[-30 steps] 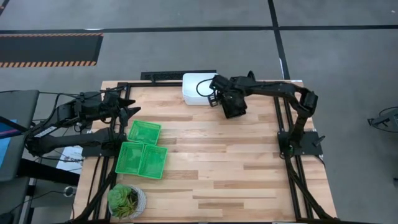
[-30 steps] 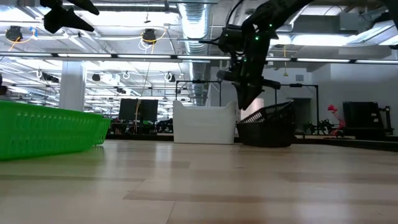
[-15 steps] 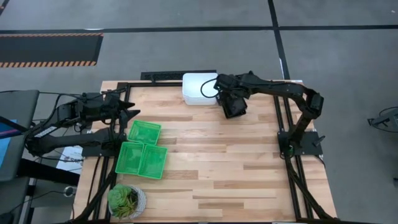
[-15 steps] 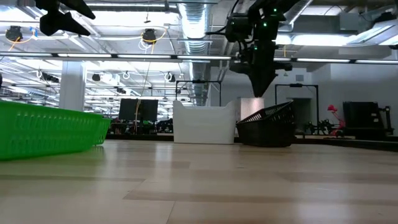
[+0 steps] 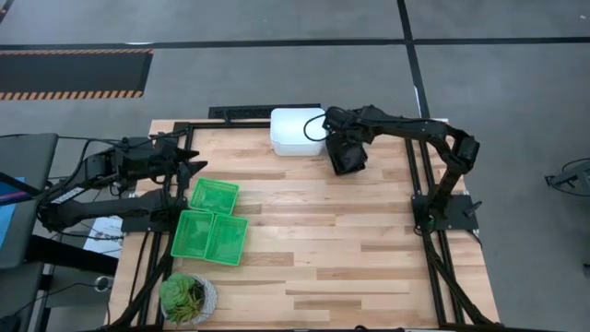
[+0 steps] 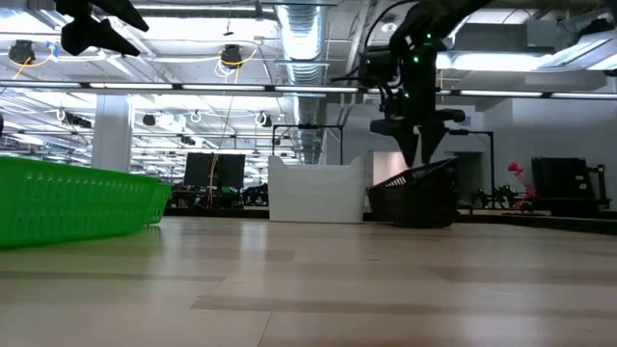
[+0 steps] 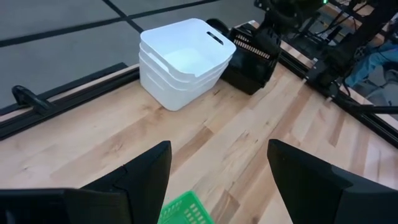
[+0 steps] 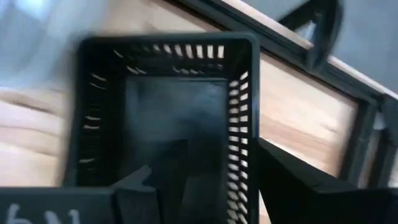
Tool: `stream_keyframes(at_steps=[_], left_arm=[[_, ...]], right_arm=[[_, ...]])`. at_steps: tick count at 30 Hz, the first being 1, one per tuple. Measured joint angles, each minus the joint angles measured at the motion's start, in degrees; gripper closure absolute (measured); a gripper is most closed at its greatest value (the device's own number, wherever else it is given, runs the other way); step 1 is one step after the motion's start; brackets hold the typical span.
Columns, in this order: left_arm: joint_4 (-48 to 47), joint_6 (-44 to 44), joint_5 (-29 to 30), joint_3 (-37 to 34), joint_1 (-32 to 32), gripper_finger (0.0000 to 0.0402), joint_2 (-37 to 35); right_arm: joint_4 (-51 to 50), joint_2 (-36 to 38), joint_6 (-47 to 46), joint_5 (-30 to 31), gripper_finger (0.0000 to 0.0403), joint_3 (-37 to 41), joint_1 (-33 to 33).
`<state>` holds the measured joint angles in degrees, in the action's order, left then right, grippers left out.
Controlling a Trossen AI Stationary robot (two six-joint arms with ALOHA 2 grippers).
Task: Stack baskets by color
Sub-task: Stack the bottom black bin into the top black bin, then move the top green bin to the center of the table
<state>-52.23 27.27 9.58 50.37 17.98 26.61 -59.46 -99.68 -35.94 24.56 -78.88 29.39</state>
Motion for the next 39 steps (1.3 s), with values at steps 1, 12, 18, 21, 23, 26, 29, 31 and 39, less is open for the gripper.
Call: stream_keyframes(at_steps=[1, 12, 18, 21, 23, 26, 29, 31, 39], left_arm=[[0.0, 0.0, 0.1, 0.0, 0.0, 0.0145, 0.0], [0.0, 0.0, 0.1, 0.0, 0.0, 0.0145, 0.0], [0.0, 1.6, 0.1, 0.0, 0.0, 0.0145, 0.0], [0.0, 2.8, -1.0, 0.0, 0.0, 0.0145, 0.0], [0.0, 3.4, -1.9, 0.0, 0.0, 0.0145, 0.0], [0.0, 4.2, -3.9, 0.0, 0.0, 0.0145, 0.0], [0.0, 4.6, -6.1, 0.0, 0.0, 0.0145, 0.7], [-0.4, 5.5, -7.9, 0.0, 0.0, 0.0145, 1.8], [-5.4, 5.0, -4.7, 0.0, -4.6, 0.0145, 12.7]], right_arm=[[0.1, 0.0, 0.0, 0.0, 0.0200, 0.7, 0.1], [0.3, -0.1, -1.6, -1.8, 0.0298, 4.0, -0.1], [1.9, 1.2, -1.2, -2.1, 0.0366, 4.0, -1.3], [0.2, 4.2, -1.1, -2.2, 0.0384, 4.0, -3.3], [-1.9, 7.0, -1.4, -2.2, 0.0390, 4.0, -5.5], [-5.5, 11.2, -3.3, -2.2, 0.0391, 4.0, -9.7], [-7.0, 14.6, -6.0, -2.2, 0.0378, 4.1, -14.8], [-6.7, 16.2, -7.3, -2.1, 0.0365, 4.8, -18.4], [-5.6, 16.9, -13.2, -1.4, 0.0331, 7.6, -31.4]])
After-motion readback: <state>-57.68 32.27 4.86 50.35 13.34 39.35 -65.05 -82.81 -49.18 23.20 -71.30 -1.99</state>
